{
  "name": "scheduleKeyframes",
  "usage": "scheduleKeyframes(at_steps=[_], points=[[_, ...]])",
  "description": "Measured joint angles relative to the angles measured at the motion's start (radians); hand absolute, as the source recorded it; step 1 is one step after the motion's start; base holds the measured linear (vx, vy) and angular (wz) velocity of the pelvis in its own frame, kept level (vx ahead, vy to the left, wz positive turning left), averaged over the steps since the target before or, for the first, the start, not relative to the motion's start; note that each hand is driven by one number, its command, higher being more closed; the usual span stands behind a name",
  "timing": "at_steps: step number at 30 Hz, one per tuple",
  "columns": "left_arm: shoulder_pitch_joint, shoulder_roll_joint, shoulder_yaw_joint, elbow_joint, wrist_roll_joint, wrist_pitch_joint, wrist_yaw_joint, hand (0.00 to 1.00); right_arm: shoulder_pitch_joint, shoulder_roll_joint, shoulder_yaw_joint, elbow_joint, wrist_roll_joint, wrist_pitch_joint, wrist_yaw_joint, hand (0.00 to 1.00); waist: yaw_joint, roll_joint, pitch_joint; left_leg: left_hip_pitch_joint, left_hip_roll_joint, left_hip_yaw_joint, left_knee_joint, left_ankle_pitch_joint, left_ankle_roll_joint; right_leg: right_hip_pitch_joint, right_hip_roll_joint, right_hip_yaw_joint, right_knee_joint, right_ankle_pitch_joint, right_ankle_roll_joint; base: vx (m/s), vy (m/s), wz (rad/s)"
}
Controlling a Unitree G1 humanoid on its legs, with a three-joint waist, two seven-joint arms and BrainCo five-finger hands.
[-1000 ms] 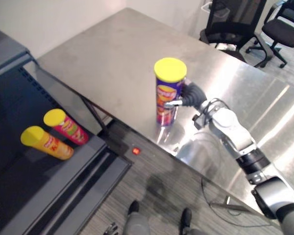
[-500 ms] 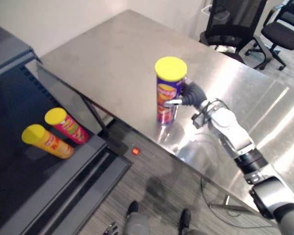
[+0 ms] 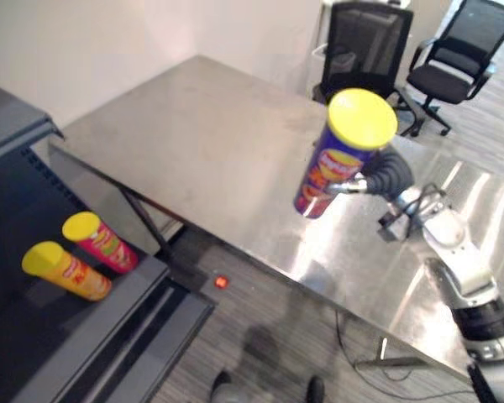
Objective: Put the gum and the chips on the shelf.
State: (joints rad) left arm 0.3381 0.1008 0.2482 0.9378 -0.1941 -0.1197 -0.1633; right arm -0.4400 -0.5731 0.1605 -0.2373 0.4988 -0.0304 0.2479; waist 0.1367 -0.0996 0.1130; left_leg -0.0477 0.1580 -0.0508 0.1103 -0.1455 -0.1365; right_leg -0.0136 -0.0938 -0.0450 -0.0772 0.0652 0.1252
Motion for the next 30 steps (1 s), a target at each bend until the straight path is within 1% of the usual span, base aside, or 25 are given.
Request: scheduleKeyframes(at_steps=[2, 4, 5, 7, 10, 11, 12, 13, 17, 20, 21, 22, 24, 25, 30], points=[[0.001, 0.001, 0.001, 0.002, 0.0, 0.0, 0.0, 0.0, 0.031, -0.014, -0.021, -0.027, 0.03, 0.0, 0.007, 1.0, 0.0, -0.003, -0.011, 0.0, 0.0, 0.008, -0.002, 0.0, 0.0, 0.0, -0.001, 0.0, 0.0, -0.006, -0.005, -0.05, -0.015, -0.06], [0.004, 0.001, 0.004, 0.011, -0.001, 0.0, 0.0, 0.0, 0.113, -0.013, -0.047, -0.073, 0.071, -0.001, 0.026, 1.0, -0.004, -0.003, -0.029, 0.001, 0.001, 0.007, -0.005, 0.002, -0.001, -0.001, 0.0, -0.001, 0.003, -0.014, -0.007, -0.02, -0.021, 0.02], [0.006, 0.001, 0.004, 0.014, -0.002, 0.0, 0.0, 0.0, 0.14, -0.013, -0.048, -0.086, 0.072, -0.001, 0.027, 1.0, -0.006, -0.004, -0.034, 0.001, 0.001, 0.006, -0.005, 0.005, -0.005, -0.001, 0.0, -0.002, 0.005, -0.015, -0.007, 0.0, -0.02, 0.07], [0.015, 0.002, 0.004, 0.018, -0.021, 0.0, 0.0, 0.0, 0.292, 0.002, -0.054, -0.157, 0.073, 0.001, 0.066, 1.0, -0.015, -0.006, -0.049, 0.01, 0.003, 0.003, -0.006, 0.005, -0.006, 0.0, 0.002, -0.005, 0.014, -0.021, -0.008, 0.01, -0.008, 0.02], [0.023, 0.002, 0.007, 0.021, -0.031, 0.0, 0.0, 0.0, 0.448, 0.021, -0.052, -0.205, 0.073, 0.011, 0.109, 1.0, -0.025, -0.009, -0.054, 0.014, 0.002, 0.007, -0.006, 0.005, -0.006, 0.0, 0.0, -0.005, 0.027, -0.028, -0.007, -0.01, -0.002, -0.03], [0.03, 0.001, 0.012, 0.021, -0.033, 0.0, 0.0, 0.0, 0.513, 0.04, -0.046, -0.217, 0.071, 0.022, 0.123, 1.0, -0.03, -0.012, -0.061, 0.015, 0.002, 0.007, -0.006, 0.005, -0.007, 0.0, -0.001, -0.006, 0.031, -0.033, -0.007, 0.0, 0.0, 0.0], [0.04, 0.0, 0.016, 0.021, -0.038, 0.0, 0.0, 0.0, 0.571, 0.058, -0.031, -0.224, 0.07, 0.028, 0.142, 1.0, -0.043, -0.016, -0.07, 0.016, 0.002, 0.005, -0.006, 0.005, -0.007, 0.0, -0.001, -0.008, 0.038, -0.038, -0.007, -0.01, -0.007, 0.05], [0.043, 0.0, 0.018, 0.022, -0.039, 0.0, 0.0, 0.0, 0.598, 0.069, -0.024, -0.225, 0.07, 0.033, 0.152, 1.0, -0.047, -0.016, -0.073, 0.017, 0.002, 0.002, -0.004, 0.005, -0.007, 0.002, 0.0, -0.01, 0.044, -0.041, -0.007, 0.01, -0.01, 0.11], [0.045, -0.005, 0.038, 0.03, -0.039, 0.0, -0.003, 0.0, 0.75, 0.136, 0.073, -0.226, 0.066, 0.057, 0.198, 1.0, -0.053, -0.018, -0.075, 0.038, 0.003, -0.02, 0.007, 0.003, -0.01, 0.04, 0.0, -0.03, 0.049, -0.046, -0.009, -0.01, -0.007, 0.14], [0.046, -0.011, 0.054, 0.031, -0.039, 0.0, -0.004, 0.0, 0.787, 0.166, 0.102, -0.225, 0.041, 0.065, 0.214, 1.0, -0.052, -0.016, -0.072, 0.054, 0.007, -0.024, 0.025, -0.007, -0.016, 0.05, 0.003, -0.031, 0.083, -0.071, -0.012, -0.05, -0.005, 0.07], [0.05, -0.014, 0.065, 0.041, -0.038, 0.0, -0.008, 0.0, 0.804, 0.173, 0.109, -0.225, 0.008, 0.065, 0.219, 1.0, -0.054, -0.02, -0.07, 0.059, 0.007, -0.034, 0.039, -0.014, -0.017, 0.057, 0.003, -0.035, 0.1, -0.087, -0.015, -0.06, -0.006, 0.12], [0.05, -0.015, 0.069, 0.043, -0.038, 0.0, -0.009, 0.0, 0.817, 0.179, 0.112, -0.225, -0.002, 0.066, 0.219, 1.0, -0.055, -0.015, -0.07, 0.06, 0.007, -0.038, 0.043, -0.016, -0.02, 0.059, 0.003, -0.038, 0.108, -0.097, -0.017, -0.07, -0.008, 0.15], [0.051, -0.017, 0.075, 0.048, -0.038, 0.0, -0.011, 0.0, 0.838, 0.186, 0.117, -0.224, -0.03, 0.067, 0.22, 1.0, -0.054, -0.014, -0.069, 0.061, 0.009, -0.044, 0.054, -0.018, -0.021, 0.061, 0.004, -0.047, 0.122, -0.107, -0.02, -0.07, -0.01, 0.11], [0.051, -0.019, 0.082, 0.048, -0.038, 0.0, -0.014, 0.0, 0.845, 0.187, 0.118, -0.223, -0.031, 0.071, 0.221, 1.0, -0.053, -0.013, -0.067, 0.063, 0.011, -0.045, 0.054, -0.022, -0.016, 0.059, 0.004, -0.052, 0.135, -0.116, -0.016, -0.08, -0.013, 0.08], [0.048, -0.036, 0.115, 0.046, -0.037, -0.002, -0.017, 0.0, 0.85, 0.183, 0.122, -0.224, -0.043, 0.071, 0.22, 1.0, -0.045, -0.004, -0.052, 0.048, 0.023, -0.049, 0.076, -0.022, -0.016, 0.053, 0.016, -0.052, 0.152, -0.119, -0.016, -0.05, -0.009, 0.02]])
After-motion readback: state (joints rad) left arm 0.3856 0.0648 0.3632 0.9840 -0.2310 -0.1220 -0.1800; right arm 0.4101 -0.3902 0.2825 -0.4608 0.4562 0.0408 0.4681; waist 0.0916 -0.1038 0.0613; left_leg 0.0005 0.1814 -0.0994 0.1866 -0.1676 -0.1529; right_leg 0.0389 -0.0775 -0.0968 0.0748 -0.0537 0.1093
